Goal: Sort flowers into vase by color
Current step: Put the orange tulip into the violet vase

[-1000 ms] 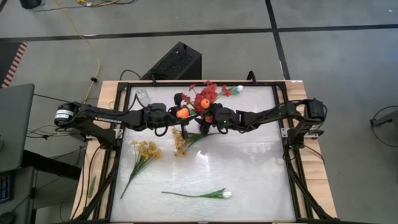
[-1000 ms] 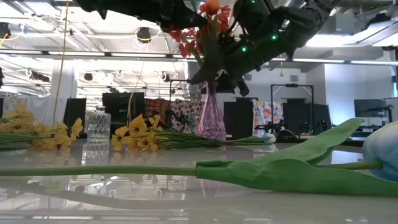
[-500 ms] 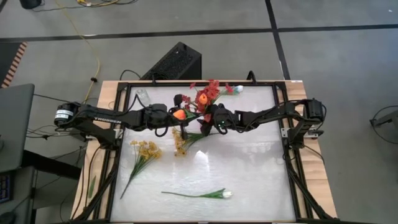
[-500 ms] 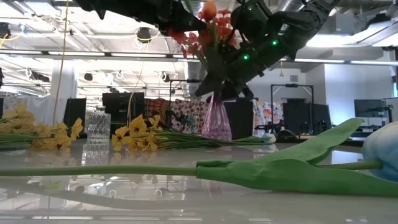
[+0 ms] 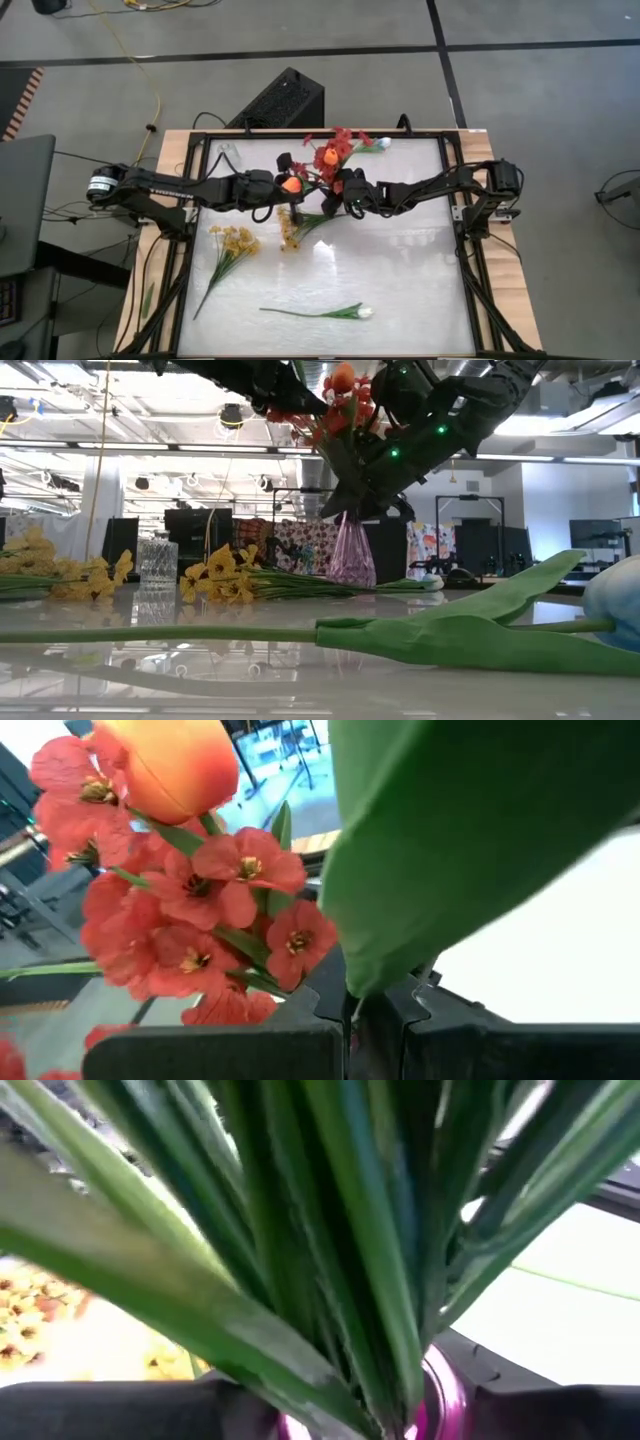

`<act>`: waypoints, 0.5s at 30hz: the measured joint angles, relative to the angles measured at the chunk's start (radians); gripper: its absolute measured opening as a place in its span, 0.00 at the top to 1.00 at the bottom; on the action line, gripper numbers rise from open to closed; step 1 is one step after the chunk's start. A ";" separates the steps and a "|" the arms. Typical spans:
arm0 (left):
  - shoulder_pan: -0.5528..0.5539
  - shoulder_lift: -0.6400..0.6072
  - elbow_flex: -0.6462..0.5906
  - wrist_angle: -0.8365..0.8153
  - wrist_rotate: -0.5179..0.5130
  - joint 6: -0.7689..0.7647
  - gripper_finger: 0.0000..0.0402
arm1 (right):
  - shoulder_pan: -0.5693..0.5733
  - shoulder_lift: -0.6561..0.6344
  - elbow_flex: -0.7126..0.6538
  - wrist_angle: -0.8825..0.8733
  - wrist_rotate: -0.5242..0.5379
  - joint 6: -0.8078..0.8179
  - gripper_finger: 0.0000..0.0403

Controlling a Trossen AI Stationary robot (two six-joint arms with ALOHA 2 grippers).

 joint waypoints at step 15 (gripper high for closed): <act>-0.008 0.013 0.091 -0.199 0.084 -0.061 1.00 | 0.011 0.063 -0.001 0.182 0.072 -0.045 0.59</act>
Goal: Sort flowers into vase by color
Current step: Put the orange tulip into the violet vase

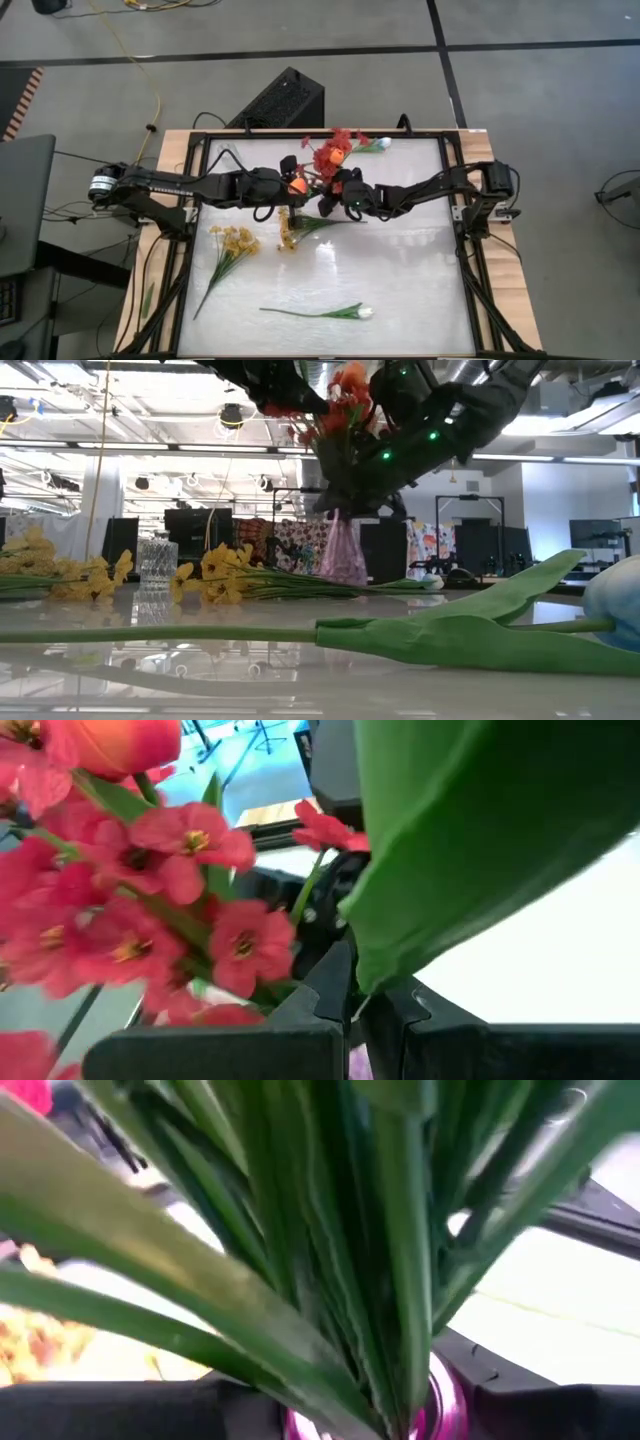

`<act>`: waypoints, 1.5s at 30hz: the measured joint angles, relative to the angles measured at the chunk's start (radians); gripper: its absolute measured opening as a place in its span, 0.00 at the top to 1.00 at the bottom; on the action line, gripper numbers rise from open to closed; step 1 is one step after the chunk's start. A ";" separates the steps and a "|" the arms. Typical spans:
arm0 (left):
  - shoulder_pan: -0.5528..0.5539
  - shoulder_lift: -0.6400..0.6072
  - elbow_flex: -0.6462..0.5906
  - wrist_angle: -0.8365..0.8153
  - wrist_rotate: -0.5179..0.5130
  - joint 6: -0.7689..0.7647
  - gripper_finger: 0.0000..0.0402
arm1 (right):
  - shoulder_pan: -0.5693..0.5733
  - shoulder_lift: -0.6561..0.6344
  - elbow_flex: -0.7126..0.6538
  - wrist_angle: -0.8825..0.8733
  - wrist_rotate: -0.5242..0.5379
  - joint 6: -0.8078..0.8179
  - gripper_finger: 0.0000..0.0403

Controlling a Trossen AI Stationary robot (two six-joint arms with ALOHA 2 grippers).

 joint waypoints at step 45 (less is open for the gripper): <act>-0.025 0.001 0.169 -0.284 -0.176 -0.332 1.00 | 0.016 0.066 0.003 0.172 -0.024 -0.043 0.61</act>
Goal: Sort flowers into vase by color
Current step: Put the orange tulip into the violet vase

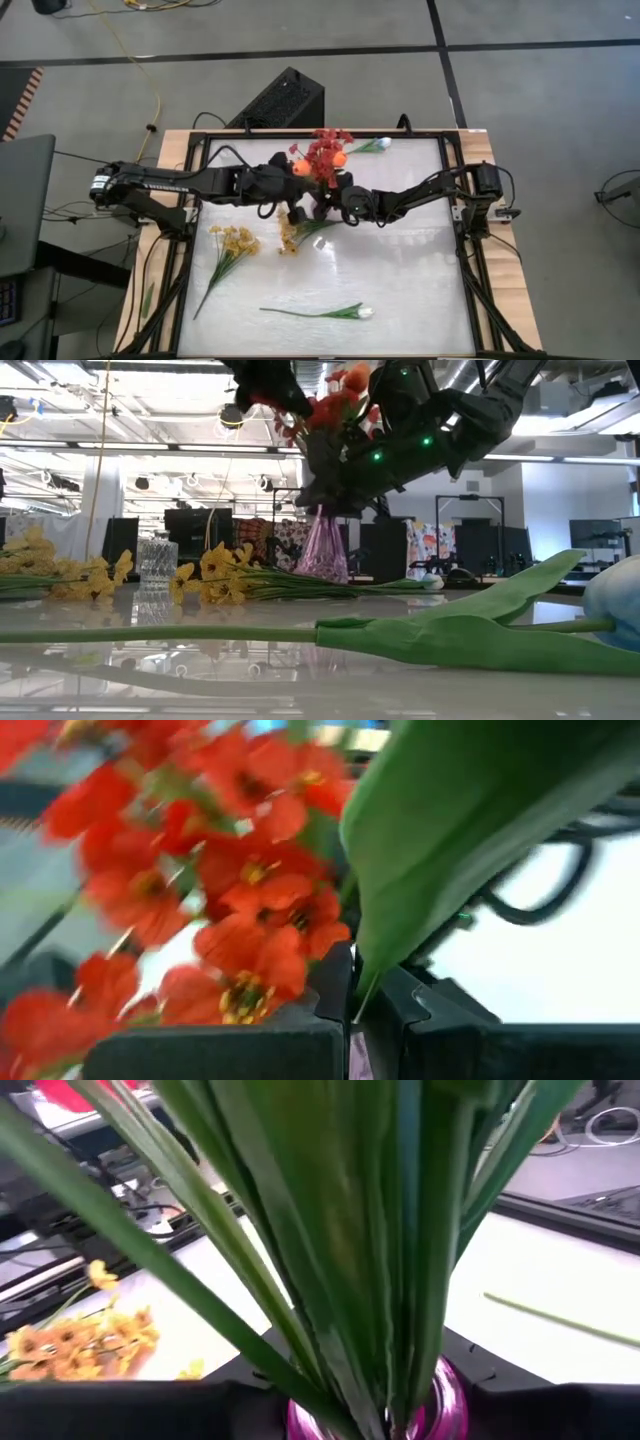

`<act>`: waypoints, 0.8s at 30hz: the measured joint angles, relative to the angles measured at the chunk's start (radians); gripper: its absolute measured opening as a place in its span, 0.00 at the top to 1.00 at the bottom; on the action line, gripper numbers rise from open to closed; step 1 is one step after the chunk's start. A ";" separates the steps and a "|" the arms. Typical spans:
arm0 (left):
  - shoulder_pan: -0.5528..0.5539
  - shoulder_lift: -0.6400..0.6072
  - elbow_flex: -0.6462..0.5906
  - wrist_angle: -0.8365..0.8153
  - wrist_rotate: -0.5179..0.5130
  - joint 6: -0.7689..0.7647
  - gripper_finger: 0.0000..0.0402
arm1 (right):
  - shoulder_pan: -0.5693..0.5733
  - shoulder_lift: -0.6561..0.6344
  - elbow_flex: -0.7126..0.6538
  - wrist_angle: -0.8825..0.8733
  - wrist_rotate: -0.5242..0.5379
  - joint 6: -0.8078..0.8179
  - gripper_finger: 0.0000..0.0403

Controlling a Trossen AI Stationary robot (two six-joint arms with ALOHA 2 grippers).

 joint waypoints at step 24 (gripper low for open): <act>-0.071 0.017 0.001 0.205 0.037 0.351 1.00 | -0.001 -0.002 0.000 0.015 0.068 -0.044 0.60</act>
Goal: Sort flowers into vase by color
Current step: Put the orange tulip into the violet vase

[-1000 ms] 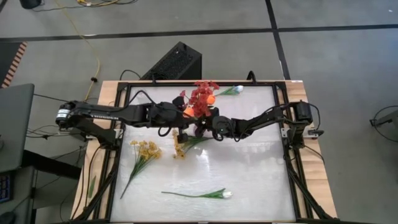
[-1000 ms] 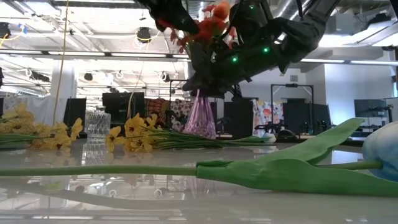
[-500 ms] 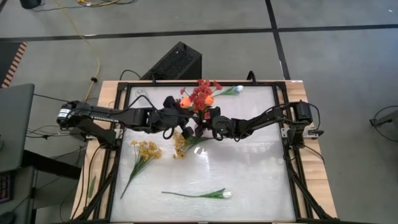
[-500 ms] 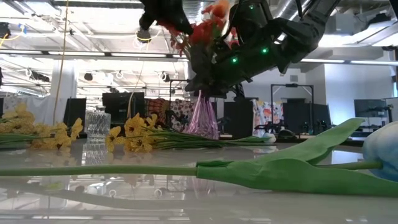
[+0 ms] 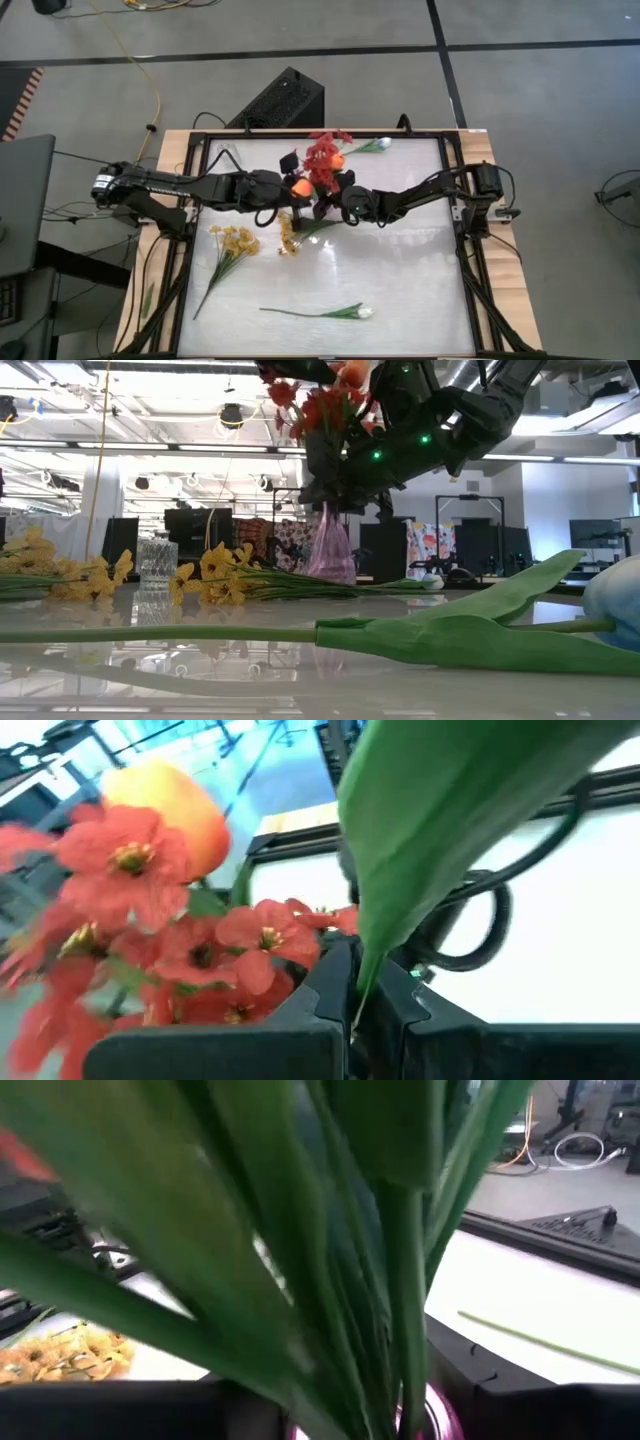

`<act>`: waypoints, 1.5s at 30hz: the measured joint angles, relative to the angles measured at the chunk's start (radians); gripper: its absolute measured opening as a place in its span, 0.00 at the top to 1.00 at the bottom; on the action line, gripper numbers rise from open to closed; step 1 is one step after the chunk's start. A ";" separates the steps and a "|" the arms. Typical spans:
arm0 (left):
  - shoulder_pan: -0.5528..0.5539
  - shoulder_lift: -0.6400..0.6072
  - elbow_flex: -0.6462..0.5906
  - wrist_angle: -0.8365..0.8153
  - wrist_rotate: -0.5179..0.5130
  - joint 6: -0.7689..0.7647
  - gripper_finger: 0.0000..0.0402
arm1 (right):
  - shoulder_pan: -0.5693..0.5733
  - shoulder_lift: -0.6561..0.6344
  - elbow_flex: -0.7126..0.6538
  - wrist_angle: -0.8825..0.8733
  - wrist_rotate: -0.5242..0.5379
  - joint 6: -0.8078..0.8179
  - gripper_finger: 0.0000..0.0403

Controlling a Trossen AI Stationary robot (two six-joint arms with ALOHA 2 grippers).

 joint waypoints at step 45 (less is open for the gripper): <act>-0.334 -0.134 0.052 -0.291 -0.627 -0.228 1.00 | 0.005 0.000 0.000 -0.007 -0.020 0.057 0.60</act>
